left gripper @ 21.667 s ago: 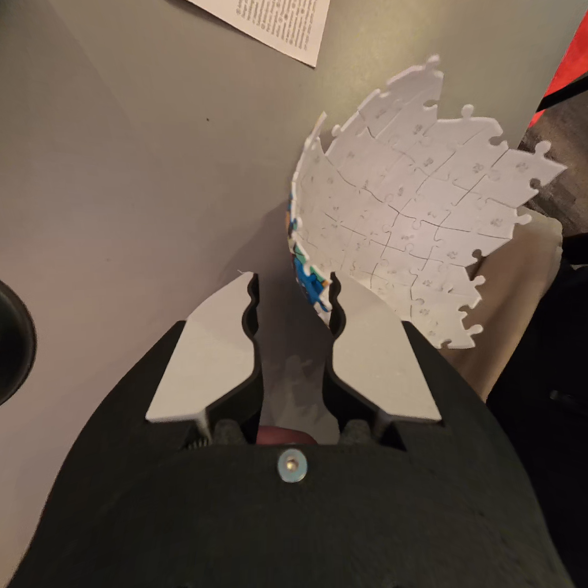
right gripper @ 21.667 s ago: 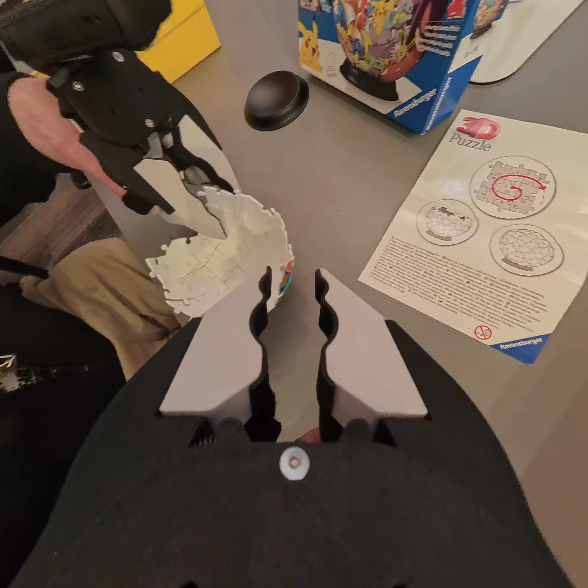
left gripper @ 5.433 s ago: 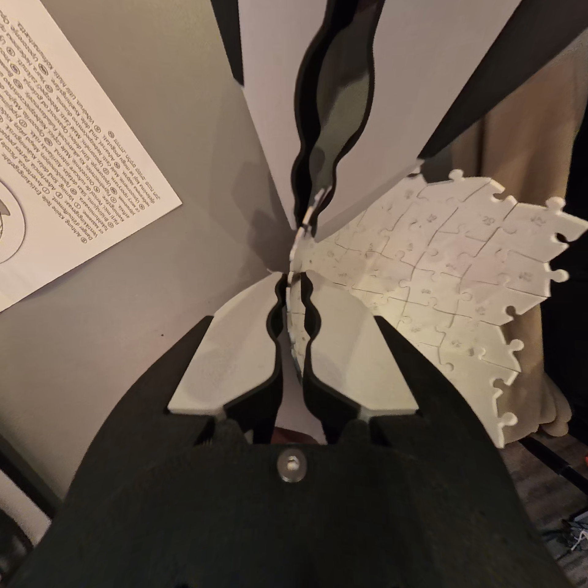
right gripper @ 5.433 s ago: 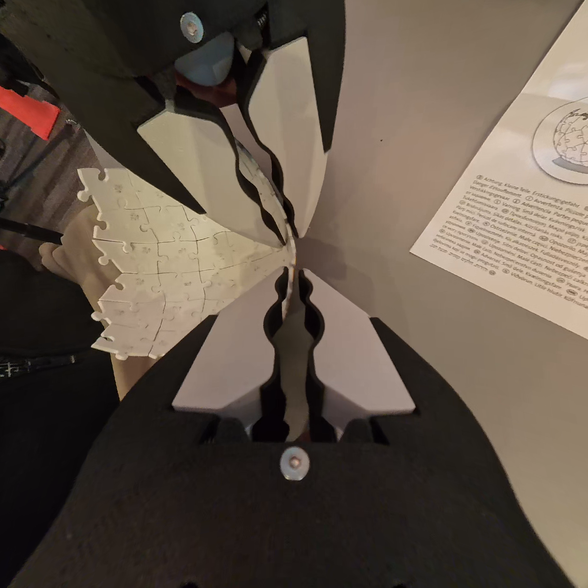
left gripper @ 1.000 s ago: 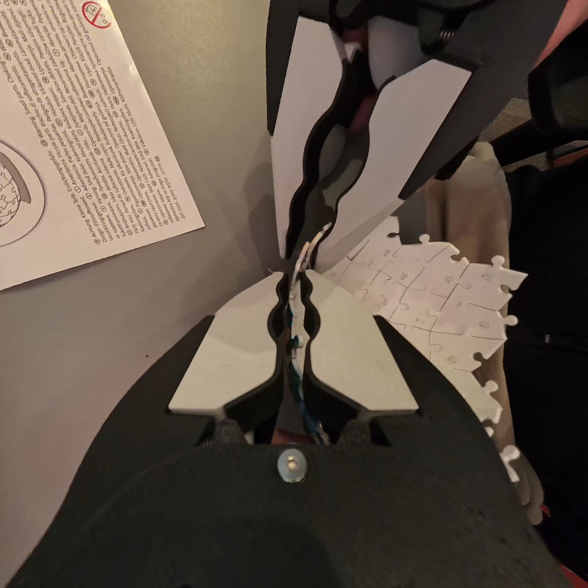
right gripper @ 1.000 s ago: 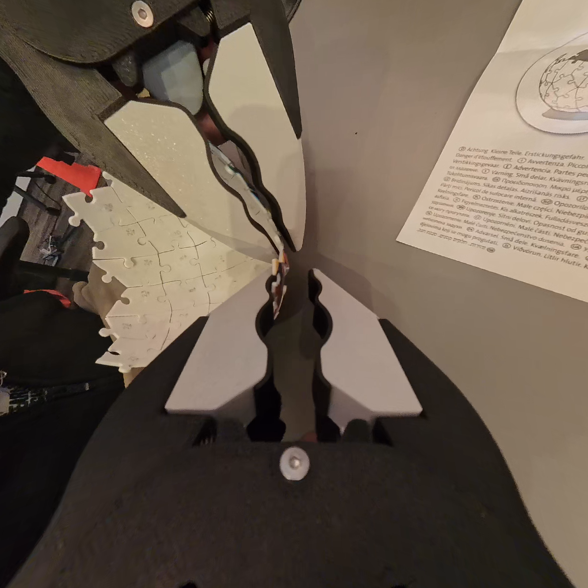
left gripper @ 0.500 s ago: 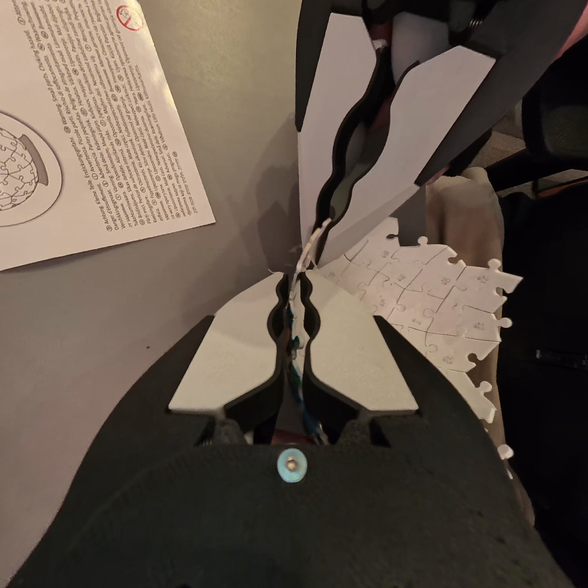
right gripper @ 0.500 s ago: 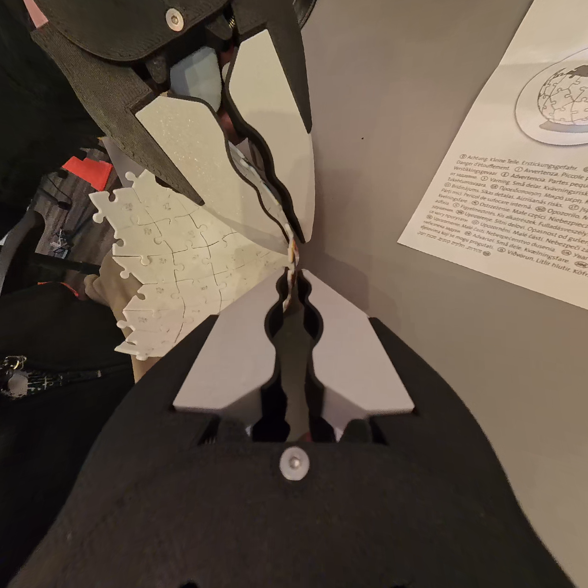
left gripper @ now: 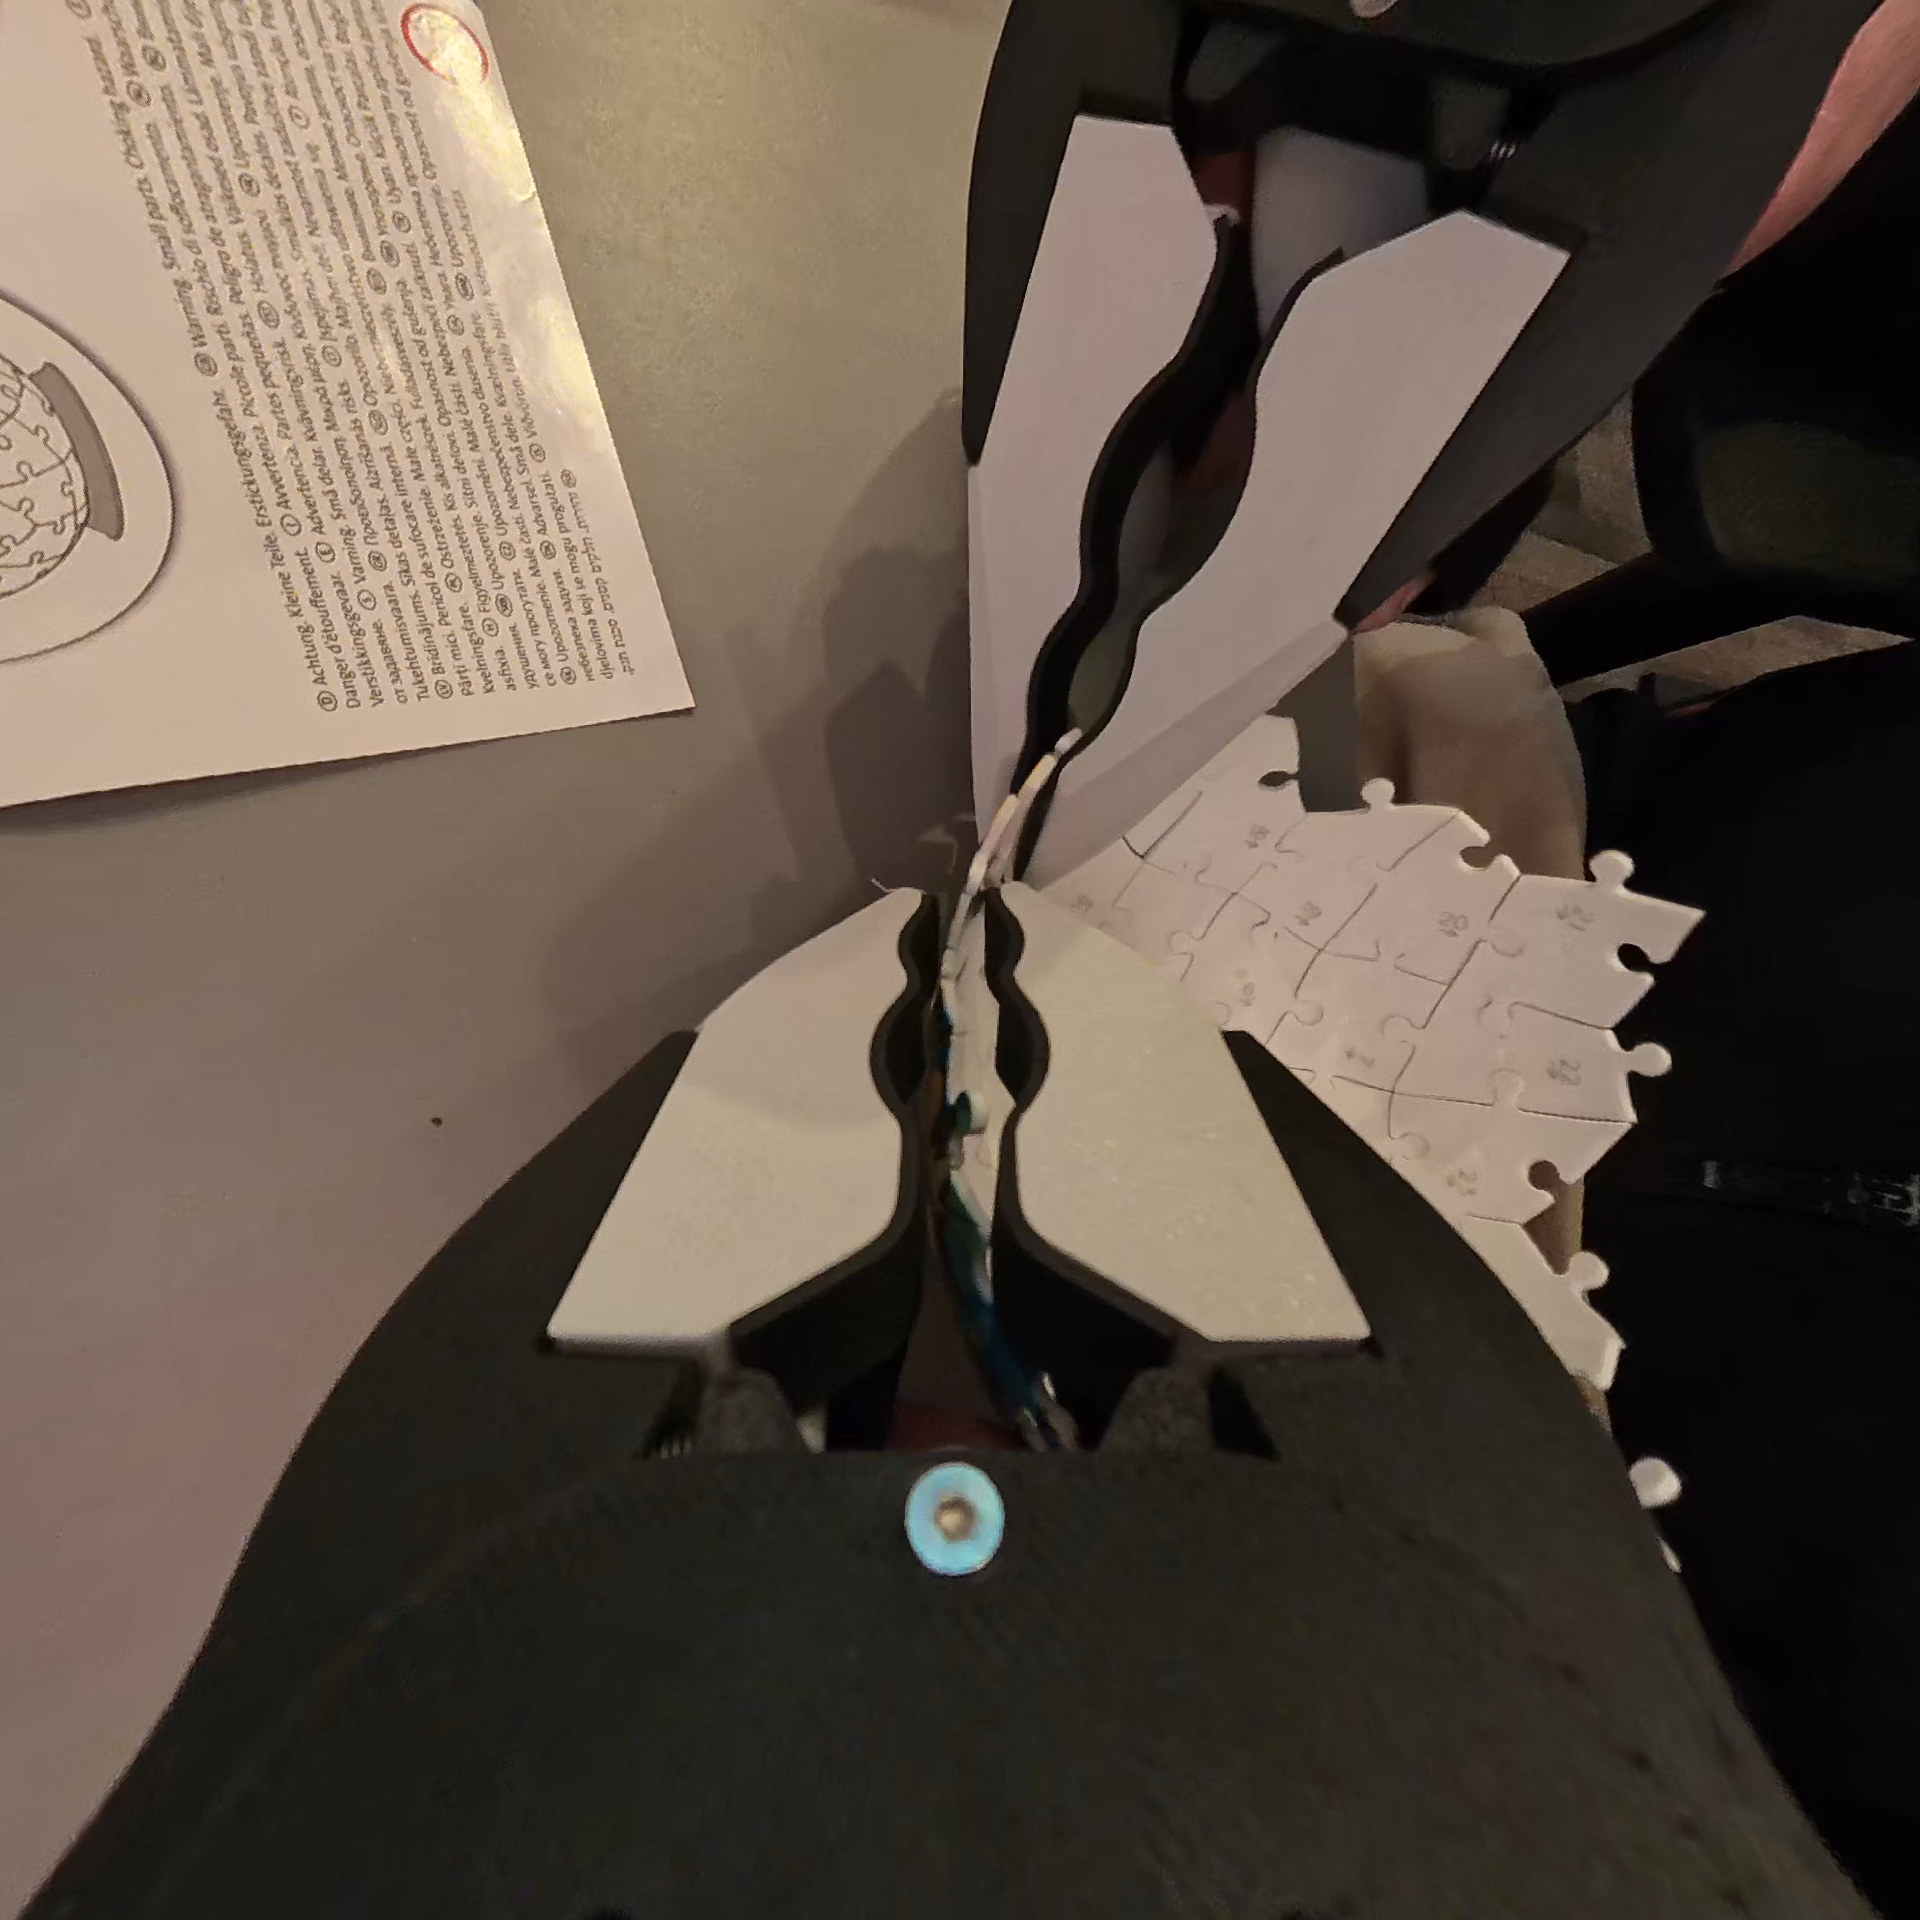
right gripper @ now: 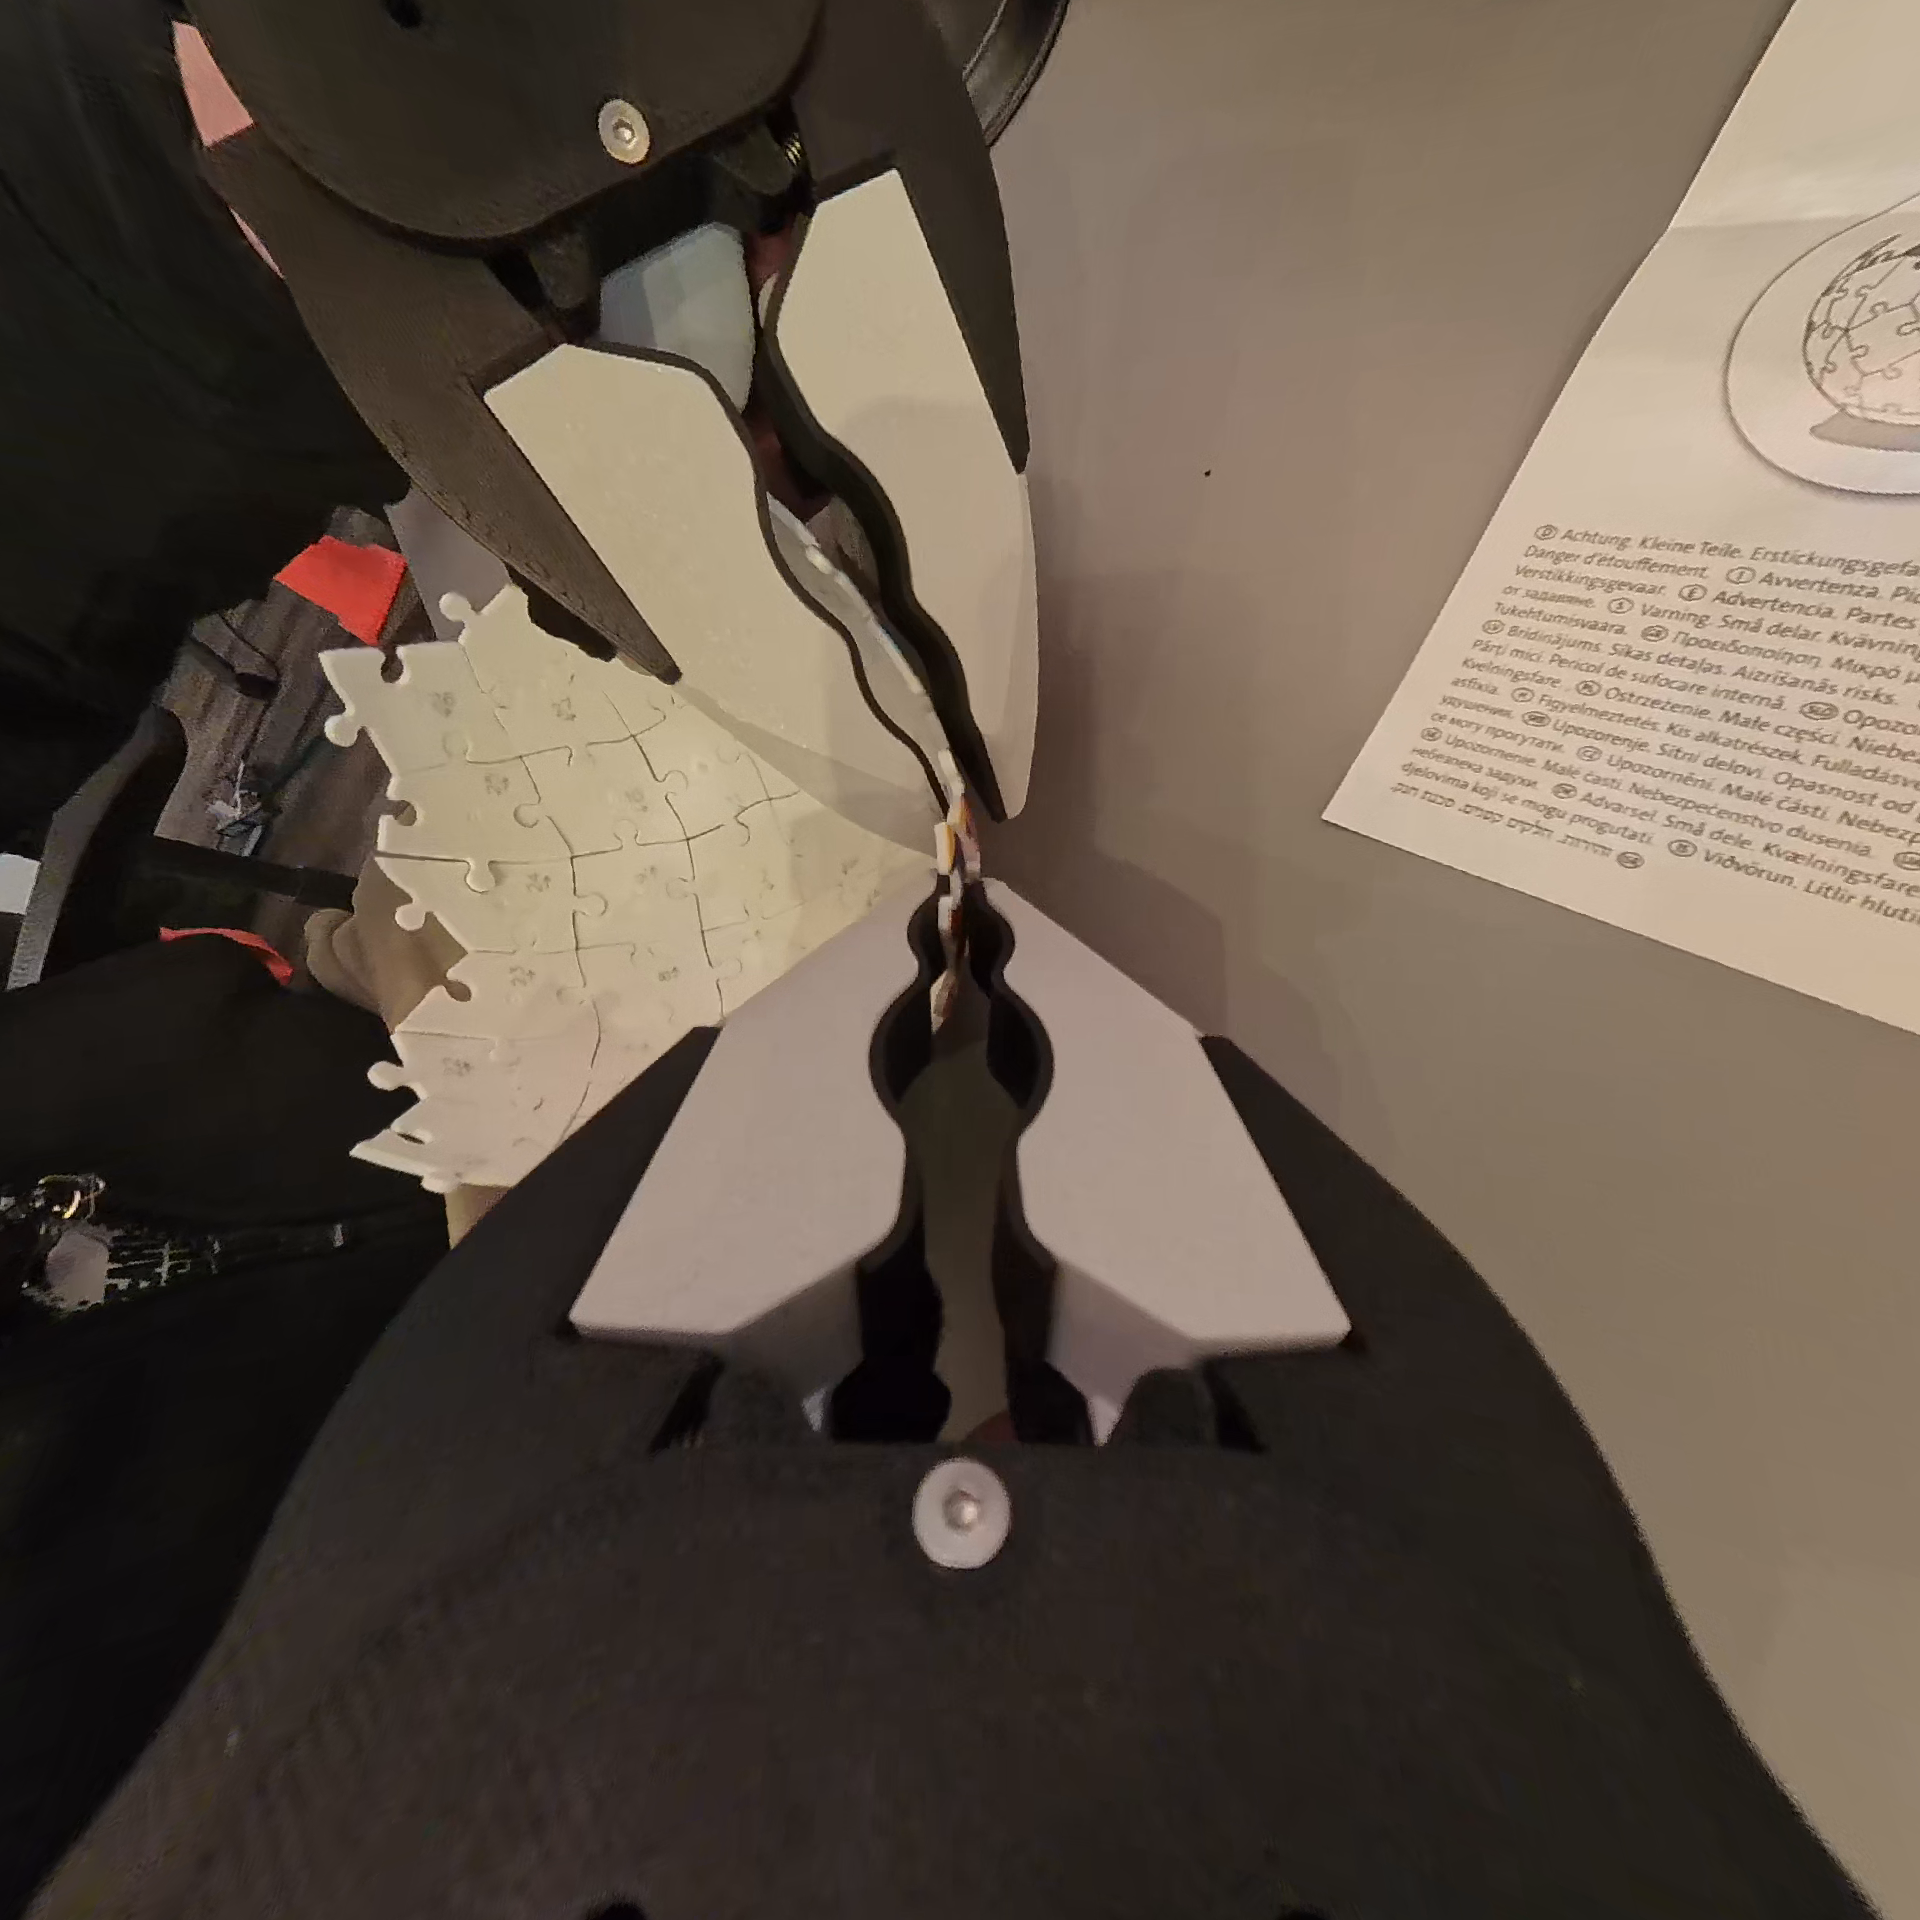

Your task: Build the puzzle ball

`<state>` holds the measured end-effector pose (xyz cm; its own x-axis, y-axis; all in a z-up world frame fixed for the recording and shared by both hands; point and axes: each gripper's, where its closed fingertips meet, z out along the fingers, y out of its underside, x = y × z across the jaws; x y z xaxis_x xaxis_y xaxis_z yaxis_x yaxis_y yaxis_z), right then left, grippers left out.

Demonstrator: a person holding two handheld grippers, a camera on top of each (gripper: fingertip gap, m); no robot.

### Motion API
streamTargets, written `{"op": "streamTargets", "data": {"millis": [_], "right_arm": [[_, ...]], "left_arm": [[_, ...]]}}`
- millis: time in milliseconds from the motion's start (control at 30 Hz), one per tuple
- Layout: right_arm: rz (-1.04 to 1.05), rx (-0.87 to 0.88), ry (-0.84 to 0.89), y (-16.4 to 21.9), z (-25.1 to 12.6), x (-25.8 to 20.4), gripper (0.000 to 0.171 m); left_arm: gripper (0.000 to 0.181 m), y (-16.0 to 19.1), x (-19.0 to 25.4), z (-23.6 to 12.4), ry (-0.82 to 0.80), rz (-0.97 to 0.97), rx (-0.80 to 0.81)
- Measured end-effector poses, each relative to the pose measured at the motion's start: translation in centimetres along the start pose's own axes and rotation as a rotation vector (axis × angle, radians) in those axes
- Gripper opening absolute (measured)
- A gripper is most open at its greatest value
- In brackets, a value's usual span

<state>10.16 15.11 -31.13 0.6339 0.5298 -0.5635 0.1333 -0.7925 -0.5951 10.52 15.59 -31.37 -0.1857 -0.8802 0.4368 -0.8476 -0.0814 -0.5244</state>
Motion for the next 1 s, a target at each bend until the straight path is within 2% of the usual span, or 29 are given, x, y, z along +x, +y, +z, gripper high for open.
{"op": "streamTargets", "data": {"millis": [233, 567, 667, 767, 1000], "right_arm": [[0.007, -0.01, 0.013, 0.06, 0.14, 0.28, 0.001], [0.012, -0.032, 0.006, 0.44, 0.36, 0.16, 0.0], [0.015, -0.032, 0.006, 0.45, 0.33, 0.16, 0.001], [0.012, -0.035, 0.013, 0.47, 0.36, 0.22, 0.001], [0.029, -0.024, 0.029, 0.43, 0.06, 0.73, 0.004]], "left_arm": [[0.008, 0.05, -0.45, -0.04, -0.039, 0.084, -0.062], [0.008, 0.0, -0.25, 0.11, -0.01, 0.162, -0.123], [0.015, -0.28, 0.27, 0.08, 0.034, 0.158, -0.099], [0.008, -0.38, 0.01, 0.2, 0.021, 0.159, -0.106], [0.004, -0.28, -0.06, 0.14, 0.029, 0.158, -0.113]]}}
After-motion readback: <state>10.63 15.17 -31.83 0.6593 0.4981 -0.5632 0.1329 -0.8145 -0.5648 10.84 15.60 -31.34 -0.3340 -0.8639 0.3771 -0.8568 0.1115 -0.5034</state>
